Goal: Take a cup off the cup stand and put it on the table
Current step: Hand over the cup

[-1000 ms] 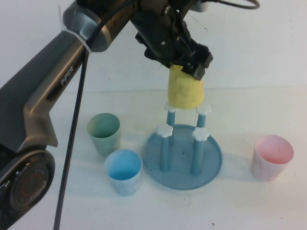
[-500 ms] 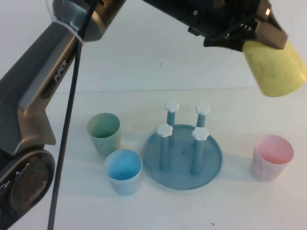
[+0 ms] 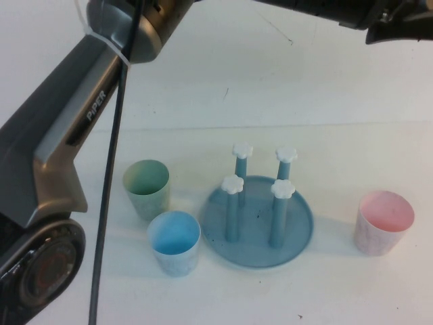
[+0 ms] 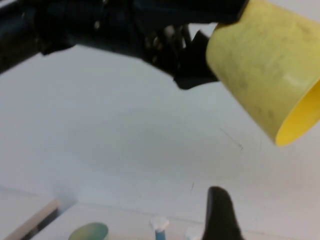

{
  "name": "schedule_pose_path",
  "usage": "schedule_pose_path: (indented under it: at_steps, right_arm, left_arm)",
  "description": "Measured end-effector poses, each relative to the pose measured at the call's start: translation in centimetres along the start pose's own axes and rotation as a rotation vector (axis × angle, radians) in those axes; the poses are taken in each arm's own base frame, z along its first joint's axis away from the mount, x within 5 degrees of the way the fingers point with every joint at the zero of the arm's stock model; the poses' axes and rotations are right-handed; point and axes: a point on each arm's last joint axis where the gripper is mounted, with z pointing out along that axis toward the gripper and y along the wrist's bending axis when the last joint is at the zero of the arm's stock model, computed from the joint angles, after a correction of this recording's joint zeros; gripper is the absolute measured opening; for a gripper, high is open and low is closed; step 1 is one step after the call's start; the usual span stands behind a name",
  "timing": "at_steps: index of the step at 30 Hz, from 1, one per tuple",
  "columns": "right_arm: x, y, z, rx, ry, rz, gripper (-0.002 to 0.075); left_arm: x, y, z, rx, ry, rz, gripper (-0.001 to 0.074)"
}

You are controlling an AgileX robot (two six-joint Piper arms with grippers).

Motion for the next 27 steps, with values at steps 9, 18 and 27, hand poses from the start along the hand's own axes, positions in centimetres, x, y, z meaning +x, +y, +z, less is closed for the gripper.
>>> schedule_pose_path:
  at_steps: [9, 18, 27]
  right_arm:
    - [-1.2, -0.8, -0.1, 0.089, -0.131, 0.071, 0.0432]
    - [-1.9, -0.8, -0.1, 0.074, -0.21, 0.022, 0.0415]
    - [-2.0, -1.1, -0.1, 0.115, -0.221, 0.007, 0.0047]
  left_arm:
    - [0.9, -1.3, 2.1, 0.047, 0.04, 0.027, 0.0533]
    - [1.8, -2.9, 4.5, 0.093, 0.068, 0.059, 0.0533]
    - [1.6, -3.2, 4.7, 0.098, 0.044, 0.065, 0.0533]
